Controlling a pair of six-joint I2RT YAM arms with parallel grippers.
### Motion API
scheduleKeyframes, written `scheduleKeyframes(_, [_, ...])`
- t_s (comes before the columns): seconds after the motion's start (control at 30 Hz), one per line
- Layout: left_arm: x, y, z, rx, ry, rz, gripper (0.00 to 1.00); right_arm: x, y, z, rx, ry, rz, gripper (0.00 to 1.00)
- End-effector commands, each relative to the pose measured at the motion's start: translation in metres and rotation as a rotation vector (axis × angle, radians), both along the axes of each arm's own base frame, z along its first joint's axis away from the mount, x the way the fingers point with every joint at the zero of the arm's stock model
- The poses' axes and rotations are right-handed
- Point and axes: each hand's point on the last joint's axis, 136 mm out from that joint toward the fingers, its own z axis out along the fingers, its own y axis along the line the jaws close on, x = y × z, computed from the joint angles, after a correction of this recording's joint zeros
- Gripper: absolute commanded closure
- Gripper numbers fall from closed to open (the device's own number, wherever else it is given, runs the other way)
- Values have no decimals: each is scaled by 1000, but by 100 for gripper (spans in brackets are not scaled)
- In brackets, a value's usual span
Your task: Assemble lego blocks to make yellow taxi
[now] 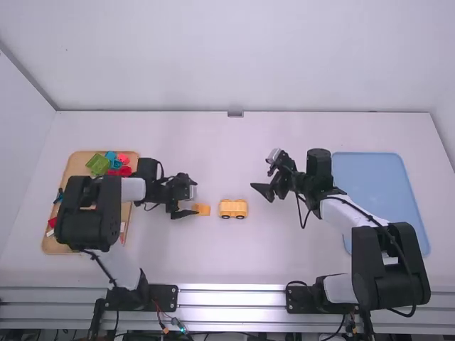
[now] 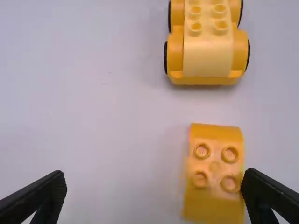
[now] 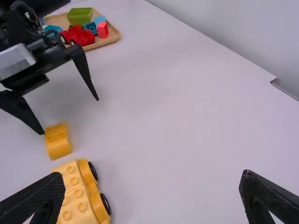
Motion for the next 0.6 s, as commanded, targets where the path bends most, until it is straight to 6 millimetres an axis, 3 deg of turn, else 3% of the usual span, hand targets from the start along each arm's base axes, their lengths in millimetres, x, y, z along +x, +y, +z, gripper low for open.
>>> scheduleKeyframes(0.0, [-16,-13,3,-188,66,-20,1,-11,7,8,26,-41,87,1])
scheduleKeyframes(0.27, [-23,-18,-14,-257,57,-103,2,-22,11,6,32,-41,145,1])
scheduleKeyframes(0.33, [-21,-17,-16,-250,58,-104,16,-23,10,5,30,-35,144,1])
scheduleKeyframes(0.4, [-20,-16,-16,-251,55,-101,21,-22,10,4,28,-34,141,1])
scheduleKeyframes(0.5, [-20,-15,-17,-248,49,-96,44,-22,10,4,27,-37,143,1])
scheduleKeyframes(0.57, [-21,-16,-17,-248,51,-98,48,-22,10,4,28,-34,142,1])
